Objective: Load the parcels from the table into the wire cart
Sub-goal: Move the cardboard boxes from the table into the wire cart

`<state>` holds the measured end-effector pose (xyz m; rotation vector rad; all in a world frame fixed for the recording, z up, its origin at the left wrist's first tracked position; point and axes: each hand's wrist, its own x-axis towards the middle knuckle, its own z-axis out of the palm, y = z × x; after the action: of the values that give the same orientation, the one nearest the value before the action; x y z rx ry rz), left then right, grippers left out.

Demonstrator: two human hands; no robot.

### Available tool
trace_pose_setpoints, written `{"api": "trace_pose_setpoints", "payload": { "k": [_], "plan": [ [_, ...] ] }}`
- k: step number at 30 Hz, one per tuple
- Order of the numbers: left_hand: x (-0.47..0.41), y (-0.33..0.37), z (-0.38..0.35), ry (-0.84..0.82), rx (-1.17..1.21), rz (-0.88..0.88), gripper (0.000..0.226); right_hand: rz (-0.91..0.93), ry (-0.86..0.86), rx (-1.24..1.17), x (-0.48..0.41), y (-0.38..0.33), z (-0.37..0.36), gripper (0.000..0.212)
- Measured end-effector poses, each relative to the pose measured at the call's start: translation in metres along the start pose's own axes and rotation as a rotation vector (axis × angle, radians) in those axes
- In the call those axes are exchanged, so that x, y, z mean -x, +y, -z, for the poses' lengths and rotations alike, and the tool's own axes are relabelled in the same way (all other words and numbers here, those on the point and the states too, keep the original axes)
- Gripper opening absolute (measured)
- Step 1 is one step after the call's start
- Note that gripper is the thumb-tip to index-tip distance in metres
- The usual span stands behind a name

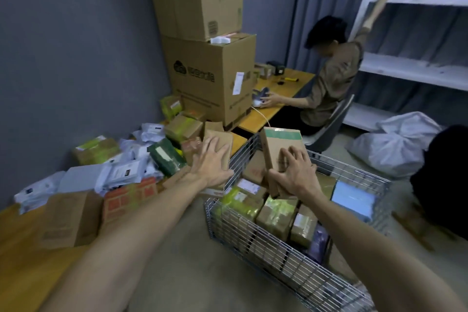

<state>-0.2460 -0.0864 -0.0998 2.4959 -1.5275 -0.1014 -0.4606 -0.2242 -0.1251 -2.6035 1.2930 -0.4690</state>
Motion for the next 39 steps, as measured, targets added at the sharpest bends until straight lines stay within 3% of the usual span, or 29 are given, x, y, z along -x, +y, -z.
{"api": "trace_pose_setpoints", "payload": {
  "k": [7, 15, 28, 35, 39],
  "plan": [
    [-0.051, 0.100, -0.042, -0.072, 0.040, -0.158, 0.085, -0.156, 0.027, 0.037, 0.008, 0.109, 0.012, 0.083],
    [-0.098, 0.175, -0.088, -0.178, 0.086, -0.283, 0.087, -0.333, 0.019, 0.074, 0.009, 0.179, 0.011, 0.079],
    [-0.229, 0.229, -0.166, -0.322, 0.148, -0.506, 0.087, -0.618, -0.050, 0.168, -0.047, 0.232, -0.016, 0.094],
    [-0.266, 0.230, -0.210, -0.414, 0.113, -0.550, 0.088, -0.706, -0.121, 0.193, -0.059, 0.250, -0.050, 0.077],
    [-0.266, 0.231, -0.239, -0.482, 0.092, -0.580, 0.091, -0.738, -0.200, 0.204, -0.046, 0.260, -0.074, 0.082]
  ]
}}
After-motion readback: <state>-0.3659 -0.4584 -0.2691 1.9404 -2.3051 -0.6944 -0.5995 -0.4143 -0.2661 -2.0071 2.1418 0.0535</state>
